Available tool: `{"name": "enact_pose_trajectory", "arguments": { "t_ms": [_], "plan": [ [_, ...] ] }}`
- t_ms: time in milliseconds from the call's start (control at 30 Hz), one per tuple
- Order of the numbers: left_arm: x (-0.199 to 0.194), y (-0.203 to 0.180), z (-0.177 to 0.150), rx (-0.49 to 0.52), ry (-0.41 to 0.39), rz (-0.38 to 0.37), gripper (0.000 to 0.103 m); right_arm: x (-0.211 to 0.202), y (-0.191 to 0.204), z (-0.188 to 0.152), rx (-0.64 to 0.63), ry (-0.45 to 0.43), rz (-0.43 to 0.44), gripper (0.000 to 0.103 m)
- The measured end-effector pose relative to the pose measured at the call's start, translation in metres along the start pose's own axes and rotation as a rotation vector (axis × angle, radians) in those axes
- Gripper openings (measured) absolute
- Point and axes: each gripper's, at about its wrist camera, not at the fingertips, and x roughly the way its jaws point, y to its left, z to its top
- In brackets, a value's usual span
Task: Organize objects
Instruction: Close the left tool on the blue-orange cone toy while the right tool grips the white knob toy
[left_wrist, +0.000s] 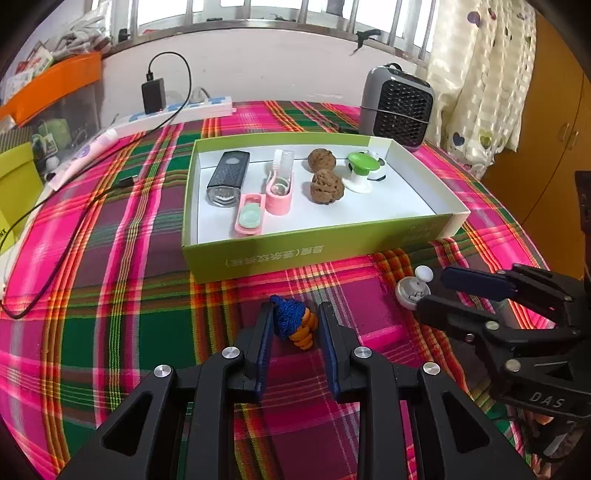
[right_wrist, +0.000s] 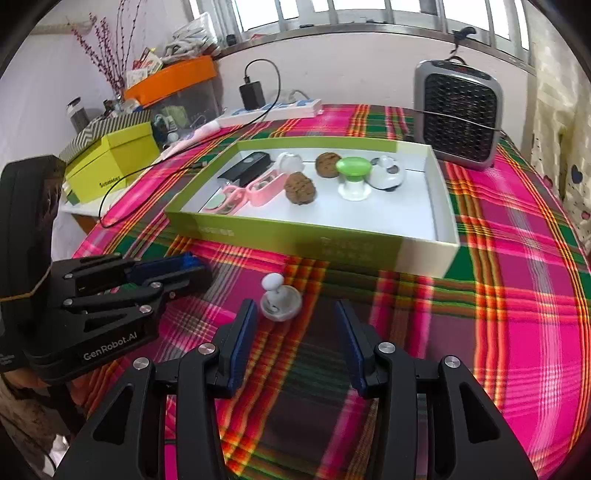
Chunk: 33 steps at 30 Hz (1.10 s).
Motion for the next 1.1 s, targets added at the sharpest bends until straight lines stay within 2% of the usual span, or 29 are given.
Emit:
{"name": "enact_pose_trajectory", "arguments": {
  "t_ms": [367, 767, 1100],
  "plan": [
    [0.0, 0.004, 0.0, 0.005, 0.001, -0.03, 0.022, 0.016, 0.008, 0.006, -0.02, 0.034, -0.048, 0.045],
    [0.002, 0.003, 0.002, 0.021, 0.003, -0.029, 0.023, 0.018, 0.014, 0.007, -0.053, 0.038, -0.087, 0.045],
    [0.003, 0.001, 0.003, 0.055, 0.009, -0.032, 0.023, 0.018, 0.016, 0.007, -0.054, 0.035, -0.103, 0.027]
  ]
}}
